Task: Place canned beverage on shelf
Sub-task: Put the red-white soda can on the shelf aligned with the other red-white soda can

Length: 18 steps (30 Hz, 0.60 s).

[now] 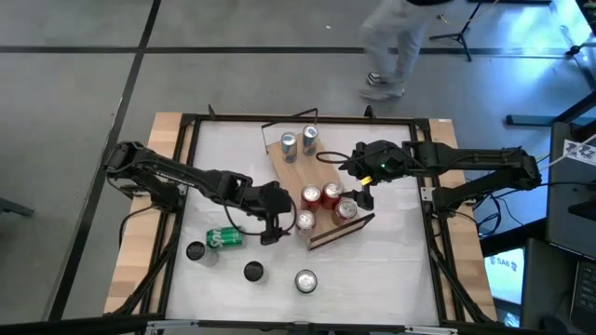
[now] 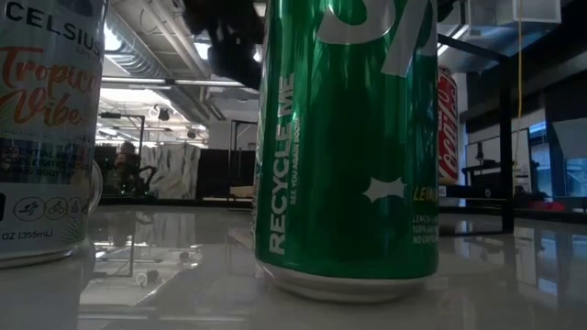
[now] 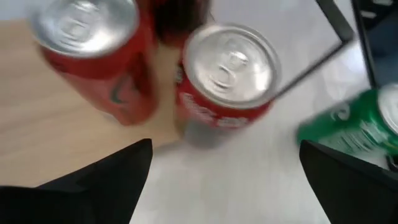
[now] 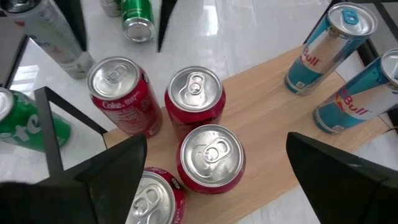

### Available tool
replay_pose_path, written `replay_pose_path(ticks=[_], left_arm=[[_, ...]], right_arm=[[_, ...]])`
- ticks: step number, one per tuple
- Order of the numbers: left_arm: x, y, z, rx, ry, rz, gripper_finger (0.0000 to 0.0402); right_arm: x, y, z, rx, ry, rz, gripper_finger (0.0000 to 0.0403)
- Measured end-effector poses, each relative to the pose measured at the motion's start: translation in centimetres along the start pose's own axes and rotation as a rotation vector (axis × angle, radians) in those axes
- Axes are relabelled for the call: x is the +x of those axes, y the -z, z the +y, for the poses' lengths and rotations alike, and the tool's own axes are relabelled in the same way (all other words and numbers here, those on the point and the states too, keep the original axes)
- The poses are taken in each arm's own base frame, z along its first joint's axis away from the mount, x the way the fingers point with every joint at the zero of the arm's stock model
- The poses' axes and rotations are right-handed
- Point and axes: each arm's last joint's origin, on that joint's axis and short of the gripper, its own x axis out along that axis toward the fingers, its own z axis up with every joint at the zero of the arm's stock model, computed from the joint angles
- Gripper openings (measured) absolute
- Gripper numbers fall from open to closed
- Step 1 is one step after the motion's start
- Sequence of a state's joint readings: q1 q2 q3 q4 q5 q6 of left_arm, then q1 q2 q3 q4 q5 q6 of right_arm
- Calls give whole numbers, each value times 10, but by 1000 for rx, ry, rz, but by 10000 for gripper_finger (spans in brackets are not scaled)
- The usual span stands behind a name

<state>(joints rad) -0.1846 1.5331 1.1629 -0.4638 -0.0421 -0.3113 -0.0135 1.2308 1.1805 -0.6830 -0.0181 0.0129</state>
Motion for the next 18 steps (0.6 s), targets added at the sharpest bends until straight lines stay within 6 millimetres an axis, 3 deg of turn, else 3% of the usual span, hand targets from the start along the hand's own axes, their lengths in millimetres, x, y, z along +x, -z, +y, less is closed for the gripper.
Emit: replay_pose_path(ticks=[10,18], left_arm=[[0,11,-23,11,-23,16,386],[2,14,-30,9,-69,0,309]], right_arm=[[0,0,0,0,-1,0,379],[0,0,0,0,-1,0,379]])
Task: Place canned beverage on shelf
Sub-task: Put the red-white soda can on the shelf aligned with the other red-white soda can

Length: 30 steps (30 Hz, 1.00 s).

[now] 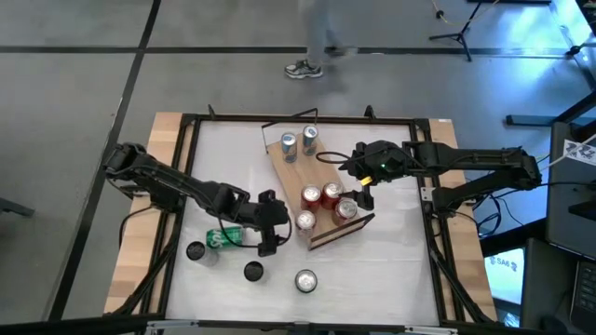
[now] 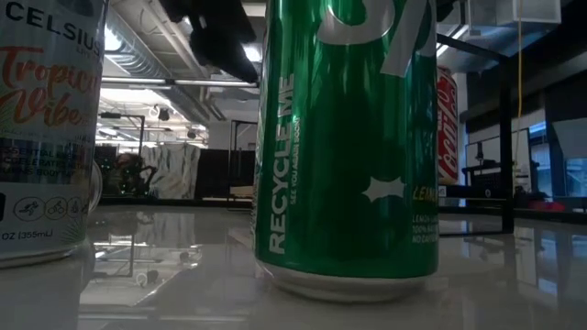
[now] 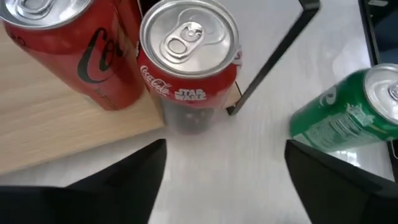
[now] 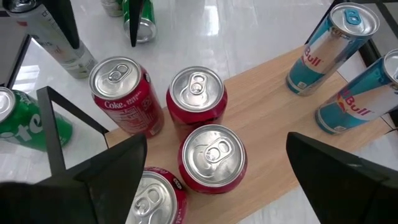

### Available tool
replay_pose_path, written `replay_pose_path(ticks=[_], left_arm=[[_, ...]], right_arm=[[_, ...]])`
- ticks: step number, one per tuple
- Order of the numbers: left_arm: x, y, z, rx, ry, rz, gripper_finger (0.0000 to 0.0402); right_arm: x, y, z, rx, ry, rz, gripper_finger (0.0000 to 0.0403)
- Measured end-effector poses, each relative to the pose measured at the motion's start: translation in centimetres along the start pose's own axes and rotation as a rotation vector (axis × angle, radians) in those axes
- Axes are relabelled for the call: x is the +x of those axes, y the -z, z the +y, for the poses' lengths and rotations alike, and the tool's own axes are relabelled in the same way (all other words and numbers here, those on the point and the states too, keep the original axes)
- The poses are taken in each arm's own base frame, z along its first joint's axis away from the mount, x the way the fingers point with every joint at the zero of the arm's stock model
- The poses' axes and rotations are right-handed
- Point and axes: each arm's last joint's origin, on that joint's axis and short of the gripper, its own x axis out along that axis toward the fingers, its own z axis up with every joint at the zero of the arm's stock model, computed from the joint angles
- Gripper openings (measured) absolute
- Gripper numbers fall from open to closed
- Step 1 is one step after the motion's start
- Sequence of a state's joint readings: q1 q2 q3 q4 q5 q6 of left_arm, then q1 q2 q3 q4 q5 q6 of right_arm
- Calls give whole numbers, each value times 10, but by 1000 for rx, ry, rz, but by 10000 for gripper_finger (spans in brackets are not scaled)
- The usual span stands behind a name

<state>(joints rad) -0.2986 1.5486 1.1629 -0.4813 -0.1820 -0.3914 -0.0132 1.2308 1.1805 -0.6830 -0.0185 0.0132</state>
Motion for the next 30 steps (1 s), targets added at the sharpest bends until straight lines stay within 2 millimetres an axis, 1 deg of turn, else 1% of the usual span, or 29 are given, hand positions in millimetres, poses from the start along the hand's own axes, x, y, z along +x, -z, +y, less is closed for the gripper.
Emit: replay_pose_path(ticks=[2,8,12,17,23,30], left_arm=[[6,2,-1,-4,-5,18,283],[33,11,-4,-1,-11,83,200],[43,12,-5,-1,-14,83,146],[48,10,-6,21,-4,58,90],[49,4,-1,23,-12,14,48],[51,-4,6,23,-10,-29,23]], right_arm=[[0,0,0,0,0,0,379],[0,0,0,0,0,0,379],[0,0,0,0,0,0,379],[0,0,0,0,0,0,379],[0,0,0,0,0,0,379],[0,0,0,0,0,0,379]])
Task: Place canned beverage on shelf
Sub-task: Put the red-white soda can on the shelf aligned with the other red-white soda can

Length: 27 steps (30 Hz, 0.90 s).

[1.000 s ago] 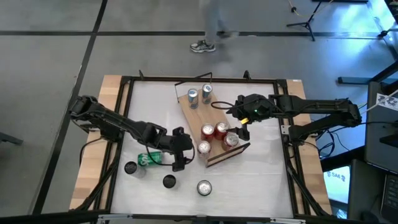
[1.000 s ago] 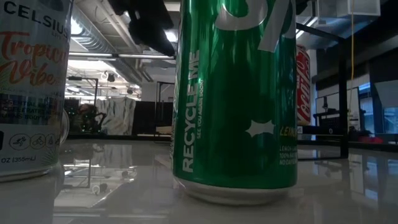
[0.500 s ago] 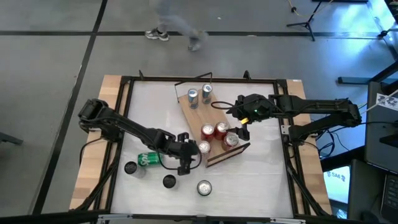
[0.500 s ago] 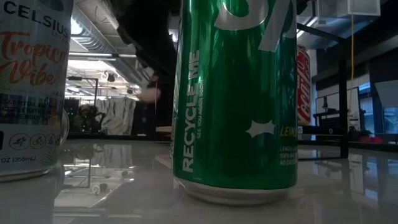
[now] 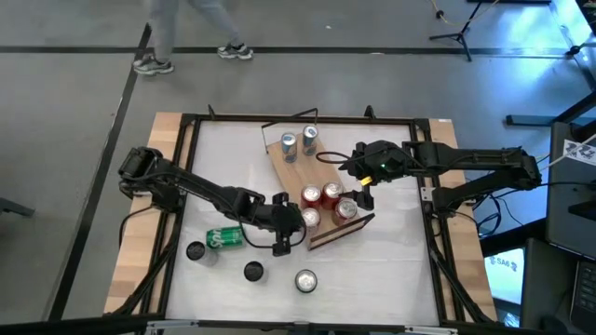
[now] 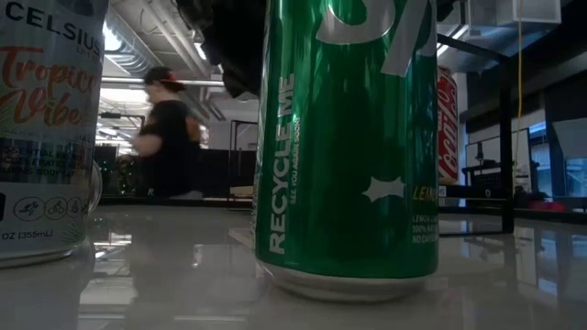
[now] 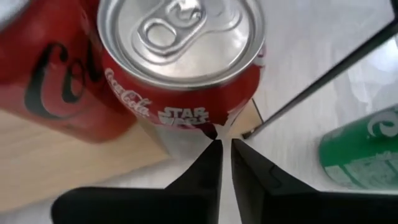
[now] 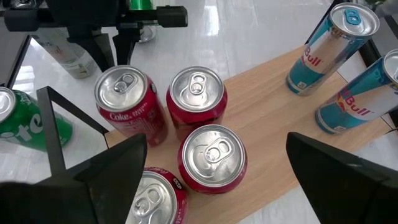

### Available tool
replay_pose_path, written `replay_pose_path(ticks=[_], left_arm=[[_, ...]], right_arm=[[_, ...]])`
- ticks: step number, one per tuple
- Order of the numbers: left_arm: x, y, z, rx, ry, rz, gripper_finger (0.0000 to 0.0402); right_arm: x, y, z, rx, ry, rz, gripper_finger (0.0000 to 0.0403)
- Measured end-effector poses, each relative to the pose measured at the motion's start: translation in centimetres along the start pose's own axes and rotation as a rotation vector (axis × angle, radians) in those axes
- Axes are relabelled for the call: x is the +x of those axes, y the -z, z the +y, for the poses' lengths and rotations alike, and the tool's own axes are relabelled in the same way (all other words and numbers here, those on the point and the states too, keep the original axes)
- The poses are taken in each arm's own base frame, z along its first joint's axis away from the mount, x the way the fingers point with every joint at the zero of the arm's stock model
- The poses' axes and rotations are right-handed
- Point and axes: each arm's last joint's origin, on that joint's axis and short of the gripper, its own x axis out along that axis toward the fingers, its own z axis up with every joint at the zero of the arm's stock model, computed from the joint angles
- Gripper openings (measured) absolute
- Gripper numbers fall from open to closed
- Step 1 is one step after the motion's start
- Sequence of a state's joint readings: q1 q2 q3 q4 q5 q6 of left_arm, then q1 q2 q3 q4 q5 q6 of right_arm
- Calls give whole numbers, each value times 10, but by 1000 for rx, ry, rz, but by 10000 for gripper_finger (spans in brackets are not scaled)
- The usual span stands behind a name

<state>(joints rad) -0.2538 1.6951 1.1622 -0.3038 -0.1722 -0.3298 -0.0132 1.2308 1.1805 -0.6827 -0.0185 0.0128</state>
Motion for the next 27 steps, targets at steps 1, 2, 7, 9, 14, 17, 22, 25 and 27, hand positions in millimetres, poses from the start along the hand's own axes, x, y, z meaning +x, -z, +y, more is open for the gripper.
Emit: replay_pose_path(ticks=[1,2,7,9,14,17,22,25,27], left_arm=[[0,-1,0,-2,2,-8,21],[0,-2,1,-5,4,-15,19],[1,-4,4,-14,2,-29,11],[1,-5,5,-16,-1,-30,10],[8,-5,7,-24,-5,-39,9],[18,-4,6,8,2,-46,9],[25,-1,5,26,1,-38,9],[26,-3,6,23,-6,-50,9],[26,-3,8,19,-2,-49,9]], right_arm=[[0,0,0,0,0,0,379],[0,0,0,0,0,0,379],[0,0,0,0,0,0,379],[0,0,0,0,0,0,379],[0,0,0,0,0,0,379],[0,0,0,0,0,0,379],[0,0,0,0,0,0,379],[0,0,0,0,0,0,379],[0,0,0,0,0,0,379]])
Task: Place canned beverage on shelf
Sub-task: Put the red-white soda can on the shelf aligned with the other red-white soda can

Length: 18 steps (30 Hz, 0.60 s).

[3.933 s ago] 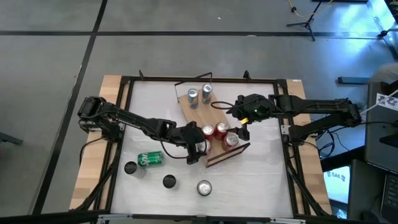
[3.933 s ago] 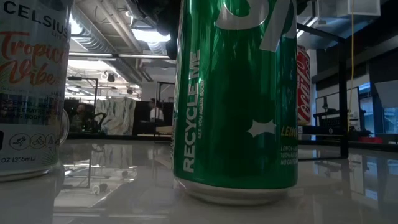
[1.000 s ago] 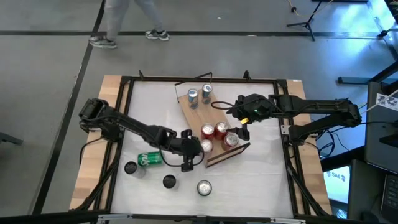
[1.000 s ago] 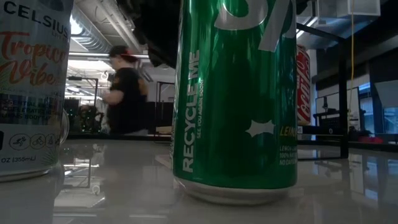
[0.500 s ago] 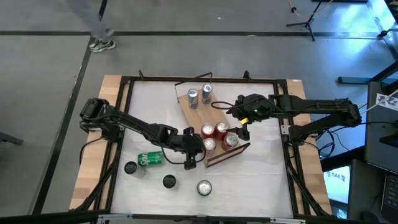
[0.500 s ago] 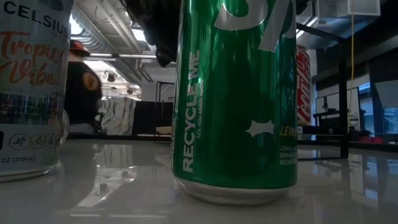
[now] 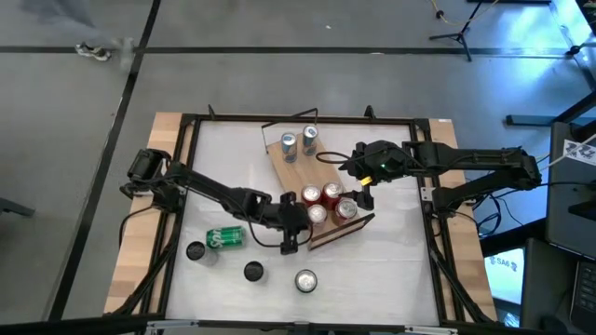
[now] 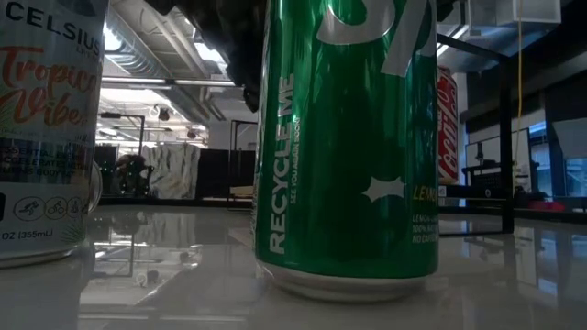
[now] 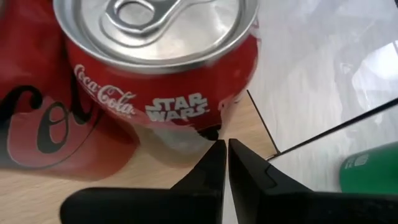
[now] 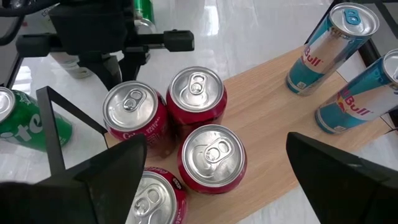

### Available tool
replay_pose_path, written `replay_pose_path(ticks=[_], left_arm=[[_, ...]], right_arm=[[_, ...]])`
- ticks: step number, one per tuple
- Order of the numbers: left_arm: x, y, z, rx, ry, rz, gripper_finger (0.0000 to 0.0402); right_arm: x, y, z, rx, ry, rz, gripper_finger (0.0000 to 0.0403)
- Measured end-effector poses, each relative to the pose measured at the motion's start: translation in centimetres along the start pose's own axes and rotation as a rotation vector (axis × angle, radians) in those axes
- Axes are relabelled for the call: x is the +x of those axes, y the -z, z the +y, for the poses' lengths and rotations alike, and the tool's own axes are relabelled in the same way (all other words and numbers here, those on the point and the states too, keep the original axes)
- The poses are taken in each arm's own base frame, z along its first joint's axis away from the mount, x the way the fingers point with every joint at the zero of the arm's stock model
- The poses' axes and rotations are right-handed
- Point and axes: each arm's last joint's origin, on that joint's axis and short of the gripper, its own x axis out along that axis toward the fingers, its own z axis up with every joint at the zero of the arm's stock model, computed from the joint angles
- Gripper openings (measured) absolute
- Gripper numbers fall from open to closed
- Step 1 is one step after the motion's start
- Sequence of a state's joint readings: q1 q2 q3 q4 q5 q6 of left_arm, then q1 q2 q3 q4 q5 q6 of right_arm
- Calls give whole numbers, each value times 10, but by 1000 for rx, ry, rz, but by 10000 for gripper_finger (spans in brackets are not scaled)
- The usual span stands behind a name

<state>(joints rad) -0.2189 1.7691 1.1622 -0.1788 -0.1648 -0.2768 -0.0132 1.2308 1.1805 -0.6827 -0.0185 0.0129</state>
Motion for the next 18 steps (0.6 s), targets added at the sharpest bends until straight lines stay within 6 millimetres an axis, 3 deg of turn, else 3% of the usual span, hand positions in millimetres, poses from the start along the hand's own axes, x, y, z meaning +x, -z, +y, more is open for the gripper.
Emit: replay_pose_path(ticks=[9,18], left_arm=[[-5,0,1,1,21,23,9],[-34,-7,14,13,-127,12,9]], right_arm=[[0,0,0,0,0,0,379],[0,0,0,0,0,0,379]])
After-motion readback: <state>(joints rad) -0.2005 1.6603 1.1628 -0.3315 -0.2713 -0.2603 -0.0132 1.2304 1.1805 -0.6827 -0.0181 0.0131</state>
